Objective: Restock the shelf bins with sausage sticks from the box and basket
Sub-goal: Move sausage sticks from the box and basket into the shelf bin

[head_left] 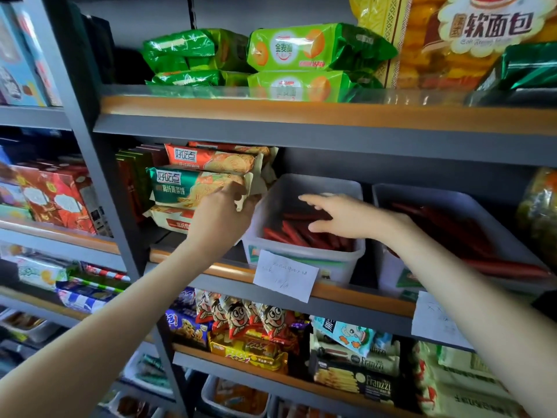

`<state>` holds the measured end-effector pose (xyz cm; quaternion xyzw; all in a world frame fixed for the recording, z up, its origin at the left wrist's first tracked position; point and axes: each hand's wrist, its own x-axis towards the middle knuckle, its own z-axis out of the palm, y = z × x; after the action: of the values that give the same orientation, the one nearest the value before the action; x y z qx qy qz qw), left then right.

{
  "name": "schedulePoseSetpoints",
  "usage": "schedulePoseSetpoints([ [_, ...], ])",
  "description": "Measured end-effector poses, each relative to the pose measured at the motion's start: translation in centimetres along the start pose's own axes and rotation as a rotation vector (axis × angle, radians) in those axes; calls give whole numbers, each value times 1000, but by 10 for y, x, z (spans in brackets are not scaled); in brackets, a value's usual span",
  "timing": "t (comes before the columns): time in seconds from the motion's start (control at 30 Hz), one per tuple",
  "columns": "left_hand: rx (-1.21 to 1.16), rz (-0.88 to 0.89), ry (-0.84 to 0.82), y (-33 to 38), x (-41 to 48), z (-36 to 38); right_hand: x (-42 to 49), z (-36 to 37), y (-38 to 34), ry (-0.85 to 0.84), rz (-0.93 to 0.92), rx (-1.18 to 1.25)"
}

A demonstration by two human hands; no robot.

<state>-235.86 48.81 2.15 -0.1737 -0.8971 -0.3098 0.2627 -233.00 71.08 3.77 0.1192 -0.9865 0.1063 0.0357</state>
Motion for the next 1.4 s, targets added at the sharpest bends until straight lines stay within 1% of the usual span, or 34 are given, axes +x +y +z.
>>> schedulePoseSetpoints([
  [0.1,-37,-9,-4,-39,-22,-8,0,5,-53,156,-187,53],
  [0.2,-57,-25,57,-80,-66,-26,-1,28,-116,167,-412,70],
  [0.23,-33,-41,69,-97,-84,-32,1,41,-136,150,-481,75],
  [0.3,39,-129,64,-137,-121,-44,8,73,-173,86,-595,93],
  [0.4,162,-274,33,-203,-188,-64,29,140,-217,-114,-694,92],
  [0.5,281,-470,-46,-265,-277,-70,52,225,-255,-317,-752,83],
  [0.6,306,-728,-146,-307,-380,-60,63,337,-286,-494,-755,75],
  [0.73,368,-1021,-374,-354,-508,-22,66,506,-309,-758,-804,-44],
  [0.77,371,-1068,-415,-366,-534,-12,66,544,-313,-799,-825,-76],
  [0.83,367,-1141,-473,-391,-572,13,69,613,-321,-824,-891,-161],
  [0.93,387,-1222,-632,-434,-608,52,73,698,-334,-824,-1086,-365],
  [0.97,399,-1223,-714,-450,-615,63,73,721,-338,-829,-1147,-421],
  [1.03,457,-1167,-878,-479,-623,81,69,759,-346,-842,-1271,-499],
  [1.1,550,-1038,-1000,-504,-627,95,66,788,-353,-856,-1383,-557],
  [1.17,633,-903,-1098,-525,-626,103,68,805,-360,-867,-1440,-595],
  [1.23,687,-821,-1198,-545,-621,110,72,813,-364,-846,-1479,-602],
  [1.33,720,-772,-1262,-565,-610,124,76,815,-370,-813,-1496,-568],
  [1.4,734,-758,-1218,-571,-608,137,77,815,-376,-780,-1517,-552],
])
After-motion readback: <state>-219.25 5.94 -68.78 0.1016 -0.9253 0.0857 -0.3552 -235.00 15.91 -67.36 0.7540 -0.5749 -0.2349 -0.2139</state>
